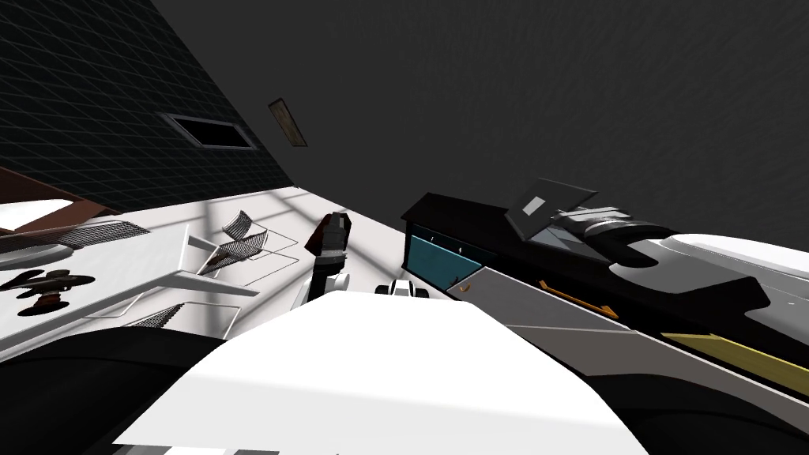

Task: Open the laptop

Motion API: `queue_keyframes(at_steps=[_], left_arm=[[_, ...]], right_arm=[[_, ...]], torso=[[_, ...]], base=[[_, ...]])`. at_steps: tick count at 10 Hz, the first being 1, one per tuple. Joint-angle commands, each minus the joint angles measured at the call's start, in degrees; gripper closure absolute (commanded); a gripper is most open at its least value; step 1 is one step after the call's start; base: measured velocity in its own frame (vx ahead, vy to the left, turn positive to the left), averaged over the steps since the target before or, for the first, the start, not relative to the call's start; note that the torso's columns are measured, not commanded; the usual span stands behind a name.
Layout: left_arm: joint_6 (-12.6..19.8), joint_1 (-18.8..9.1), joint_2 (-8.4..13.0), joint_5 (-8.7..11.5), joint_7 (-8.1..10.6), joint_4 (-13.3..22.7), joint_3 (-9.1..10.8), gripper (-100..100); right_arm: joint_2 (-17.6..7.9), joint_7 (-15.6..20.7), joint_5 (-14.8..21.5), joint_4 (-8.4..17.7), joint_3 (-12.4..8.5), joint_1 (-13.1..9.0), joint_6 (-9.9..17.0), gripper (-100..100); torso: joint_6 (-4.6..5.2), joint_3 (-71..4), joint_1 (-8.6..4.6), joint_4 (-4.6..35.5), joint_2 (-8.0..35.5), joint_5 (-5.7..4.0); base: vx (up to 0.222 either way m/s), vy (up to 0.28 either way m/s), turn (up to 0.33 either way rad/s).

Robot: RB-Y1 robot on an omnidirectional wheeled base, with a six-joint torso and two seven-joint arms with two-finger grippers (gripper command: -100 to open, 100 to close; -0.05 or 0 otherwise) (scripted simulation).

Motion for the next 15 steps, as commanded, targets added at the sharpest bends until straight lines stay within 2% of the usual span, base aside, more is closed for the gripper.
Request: queue_keyframes(at_steps=[1, 2, 3, 4, 12, 13, 14, 15], left_arm=[[0.0, 0.0, 0.0, 0.0, 0.0, 0.0, 0.0, 0], [0.0, 0.0, 0.0, 0.0, 0.0, 0.0, 0.0, 0], [0.0, 0.0, 0.0, 0.0, 0.0, 0.0, 0.0, 0], [0.0, 0.0, 0.0, 0.0, 0.0, 0.0, 0.0, 0], [0.0, 0.0, 0.0, 0.0, 0.0, 0.0, 0.0, 0], [0.0, 0.0, 0.0, 0.0, 0.0, 0.0, 0.0, 0], [0.0, 0.0, 0.0, 0.0, 0.0, 0.0, 0.0, 0], [0.0, 0.0, 0.0, 0.0, 0.0, 0.0, 0.0, 0]], right_arm=[[1.9, -3.0, -3.4, 1.6, 0.0, -1.8, -1.7, 100], [2.4, -3.8, -4.3, 2.1, 0.1, -2.3, -2.3, 100], [1.9, -3.1, -3.7, 1.8, -0.1, -1.9, -1.9, 100], [4.0, -4.8, -5.2, 3.1, 0.4, -3.5, -3.2, 100], [12.2, -10.9, -11.0, 8.2, 2.1, -9.8, -7.7, 100], [11.0, -10.5, -10.6, 7.2, 1.2, -9.5, -7.4, 100], [13.5, -11.7, -11.6, 8.7, 1.8, -11.2, -8.5, 100], [14.7, -12.2, -12.1, 9.5, 2.1, -12.0, -9.0, 100]], torso=[[0.0, 0.0, 0.09, 0.0, 0.0, 0.02], [-0.03, 0.0, 0.1, 0.0, -0.1, 0.03], [-0.05, 0.0, 0.07, 0.0, -0.1, 0.03], [-0.05, -0.1, 0.21, 0.0, -0.2, 0.04], [0.15, 0.0, -0.57, -0.3, -0.2, -0.65], [0.12, -0.1, -0.7, -0.4, -0.3, -0.71], [0.06, -0.2, -0.58, -0.3, -0.4, -0.49], [0.0, -0.2, -0.52, -0.3, -0.4, -0.52]], base=[[-0.048, -0.063, 0.037], [-0.054, -0.075, 0.033], [-0.023, -0.035, 0.016], [-0.026, -0.04, 0.074], [-0.044, -0.051, 0.053], [-0.025, -0.001, 0.025], [-0.028, -0.02, 0.08], [-0.046, -0.043, 0.071]])
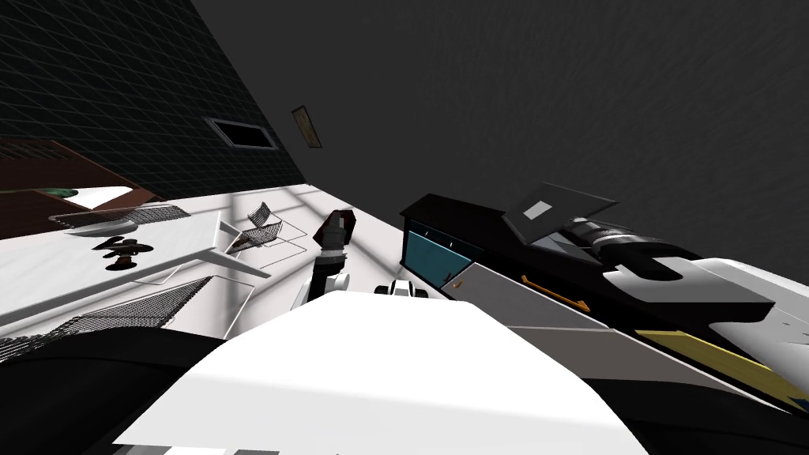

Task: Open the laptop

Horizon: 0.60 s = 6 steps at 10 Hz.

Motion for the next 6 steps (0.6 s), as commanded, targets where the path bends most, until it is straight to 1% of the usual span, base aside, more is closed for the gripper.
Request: queue_keyframes(at_steps=[1, 3, 4, 6], left_arm=[[0.0, 0.0, 0.0, 0.0, 0.0, 0.0, 0.0, 0], [0.0, 0.0, 0.0, 0.0, 0.0, 0.0, 0.0, 0], [0.0, 0.0, 0.0, 0.0, 0.0, 0.0, 0.0, 0], [0.0, 0.0, 0.0, 0.0, 0.0, 0.0, 0.0, 0]], right_arm=[[3.6, -1.7, -1.4, 2.9, 1.4, -2.4, -1.7, 100], [3.6, -1.7, -1.4, 2.9, 1.4, -2.4, -1.7, 100], [4.8, -2.2, -1.9, 3.7, 1.7, -3.2, -2.2, 100], [7.3, -3.3, -2.8, 5.3, 2.2, -4.7, -3.2, 100]], torso=[[0.09, 0.1, -0.13, 0.0, 0.1, -0.15], [0.13, 0.1, -0.16, -0.1, 0.1, -0.27], [0.02, 0.1, -0.06, -0.1, 0.0, -0.28], [-0.01, 0.0, -0.27, -0.2, -0.1, -0.42]], base=[[-0.037, -0.053, 0.037], [-0.009, -0.029, -0.005], [-0.013, -0.017, 0.019], [-0.035, -0.027, 0.052]])
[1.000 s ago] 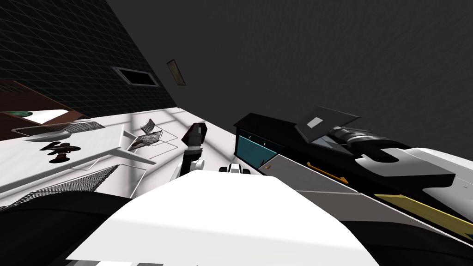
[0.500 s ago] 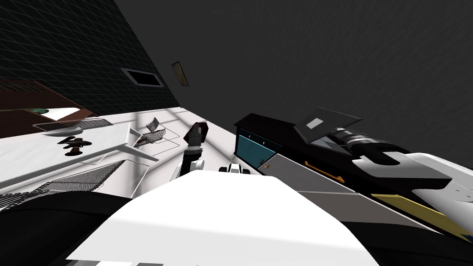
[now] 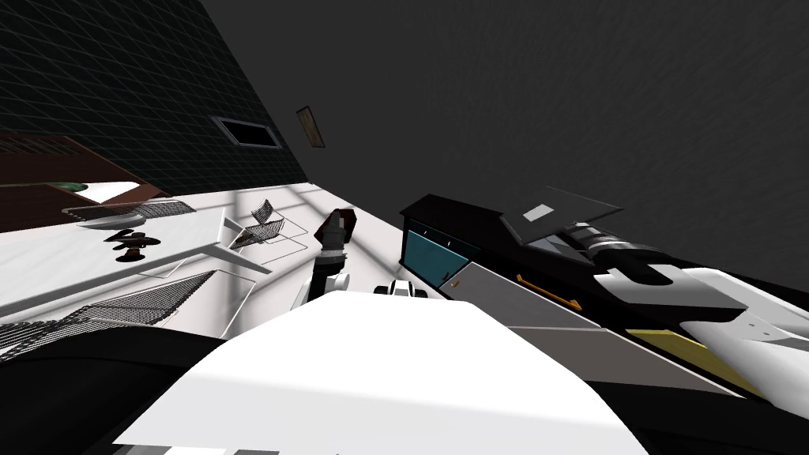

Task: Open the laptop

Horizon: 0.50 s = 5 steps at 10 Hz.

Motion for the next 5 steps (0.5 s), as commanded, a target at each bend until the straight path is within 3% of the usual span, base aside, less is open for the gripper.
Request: queue_keyframes(at_steps=[1, 5], left_arm=[[0.0, 0.0, 0.0, 0.0, 0.0, 0.0, 0.0, 0], [0.0, 0.0, 0.0, 0.0, 0.0, 0.0, 0.0, 0]], right_arm=[[2.8, -1.0, -0.8, 0.7, 0.7, 0.1, -0.4, 100], [6.4, -2.6, -2.2, 3.0, 1.5, -2.2, -1.9, 100]], torso=[[0.06, 0.0, -0.05, 0.0, 0.1, -0.02], [-0.06, -0.1, 0.03, 0.0, -0.1, 0.02]], base=[[-0.023, -0.031, 0.002], [-0.022, -0.027, 0.02]])
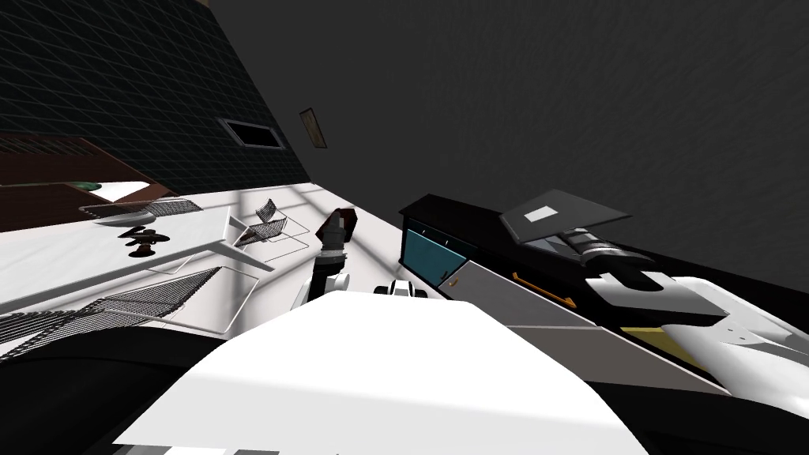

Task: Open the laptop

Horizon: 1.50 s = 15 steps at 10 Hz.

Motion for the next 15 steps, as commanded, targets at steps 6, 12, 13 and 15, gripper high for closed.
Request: queue_keyframes(at_steps=[6, 12, 13, 15], left_arm=[[0.0, 0.0, 0.0, 0.0, 0.0, 0.0, 0.0, 0], [0.0, 0.0, 0.0, 0.0, 0.0, 0.0, 0.0, 0], [0.0, 0.0, 0.0, 0.0, 0.0, 0.0, 0.0, 0], [0.0, 0.0, 0.0, 0.0, 0.0, 0.0, 0.0, 0]], right_arm=[[7.7, -2.4, -2.0, 5.5, 1.7, -5.6, -3.7, 100], [8.8, -5.3, -4.9, 6.7, 1.9, -7.0, -3.8, -100], [7.2, -6.1, -5.8, 5.6, 1.7, -6.3, -2.4, -100], [5.5, -7.0, -6.6, 4.6, 1.5, -5.6, -1.1, -100]], torso=[[-0.15, 0.0, 0.51, 0.3, 0.1, 0.64], [-0.06, 0.2, 0.8, 0.4, 0.4, 0.76], [-0.07, 0.2, 0.95, 0.5, 0.4, 0.93], [-0.07, 0.2, 1.12, 0.6, 0.6, 1.1]], base=[[-0.022, -0.022, 0.011], [-0.016, -0.026, 0.019], [-0.014, 0.022, 0.014], [-0.011, 0.011, 0.007]])
